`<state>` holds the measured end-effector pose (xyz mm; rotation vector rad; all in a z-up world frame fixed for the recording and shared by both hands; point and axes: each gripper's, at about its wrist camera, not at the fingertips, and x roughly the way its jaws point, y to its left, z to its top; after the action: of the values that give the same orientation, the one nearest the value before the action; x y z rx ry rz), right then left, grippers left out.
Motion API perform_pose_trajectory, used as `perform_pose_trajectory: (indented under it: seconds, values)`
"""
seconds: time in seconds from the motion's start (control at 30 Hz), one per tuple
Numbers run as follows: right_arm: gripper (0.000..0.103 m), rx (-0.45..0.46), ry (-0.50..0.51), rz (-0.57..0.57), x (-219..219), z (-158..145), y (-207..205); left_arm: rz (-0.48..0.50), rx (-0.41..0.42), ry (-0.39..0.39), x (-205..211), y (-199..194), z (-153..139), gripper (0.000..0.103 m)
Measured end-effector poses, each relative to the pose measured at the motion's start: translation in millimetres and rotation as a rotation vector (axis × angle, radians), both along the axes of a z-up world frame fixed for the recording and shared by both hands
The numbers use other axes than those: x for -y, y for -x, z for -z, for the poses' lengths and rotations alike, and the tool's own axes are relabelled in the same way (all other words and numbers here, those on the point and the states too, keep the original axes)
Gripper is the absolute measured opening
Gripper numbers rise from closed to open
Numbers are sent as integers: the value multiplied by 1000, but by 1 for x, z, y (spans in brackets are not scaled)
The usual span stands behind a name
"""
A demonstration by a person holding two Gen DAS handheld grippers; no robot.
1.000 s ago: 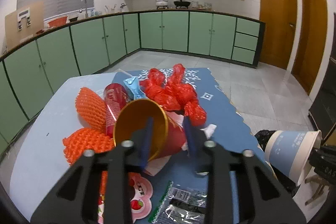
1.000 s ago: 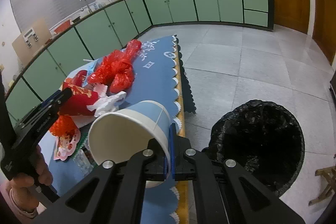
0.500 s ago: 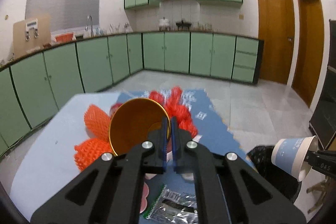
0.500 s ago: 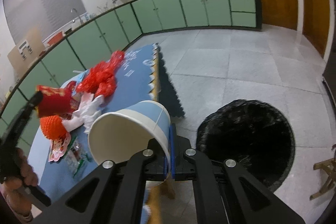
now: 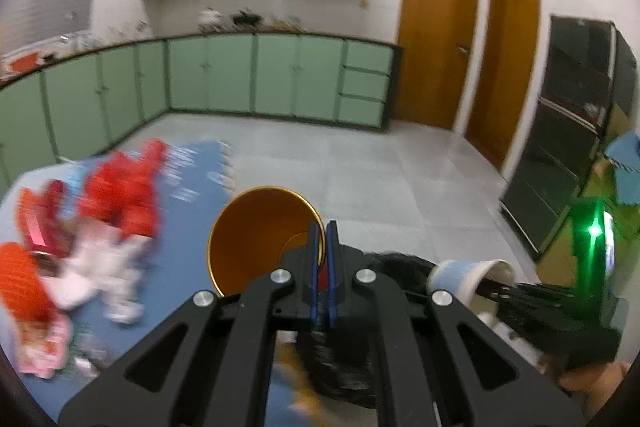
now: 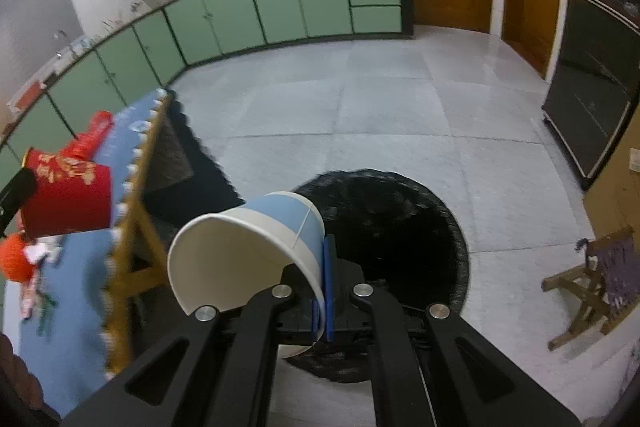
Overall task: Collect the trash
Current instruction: 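Carry the paper cup over the black bin while the left gripper grasps the red-and-gold cup, then open both grippers over the bin, dropping both cups, and return to table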
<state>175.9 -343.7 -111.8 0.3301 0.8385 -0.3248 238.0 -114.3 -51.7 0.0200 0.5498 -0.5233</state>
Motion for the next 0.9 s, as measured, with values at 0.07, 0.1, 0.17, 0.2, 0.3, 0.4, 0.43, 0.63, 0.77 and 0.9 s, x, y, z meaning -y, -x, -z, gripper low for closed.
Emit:
perform_pose_trajectory:
  seconds: [0.07,0.1,0.17,0.2,0.3,0.4,0.43,0.63,0.77,0.9]
  values:
    - [4,-23,2,7,11,8,-3,35,-47,3,22,-4,13,6]
    - [7,-41,13,14,17,12,-4,51,-66,2,34,-7,19,11]
    - [24,-51,27,24,28,16,-2,62,-83,-20,51,-12,29,39]
    - [36,-56,32,31,31,17,0,60,-80,-25,55,-13,32,50]
    - [39,-53,38,53,40,16,7,85,-78,-39,62,-11,35,53]
    - [60,-33,30,61,42,12,14,98,-57,-35,55,-11,29,68]
    - [63,-24,28,56,43,12,14,89,-39,-37,51,-9,26,73]
    - [63,0,27,33,28,0,11,65,-40,-28,21,-1,15,76]
    - [64,23,24,-8,5,-12,8,-15,-26,-29,-27,7,2,80]
    - [68,80,-16,-124,-46,-27,2,-164,11,-79,-98,19,-7,85]
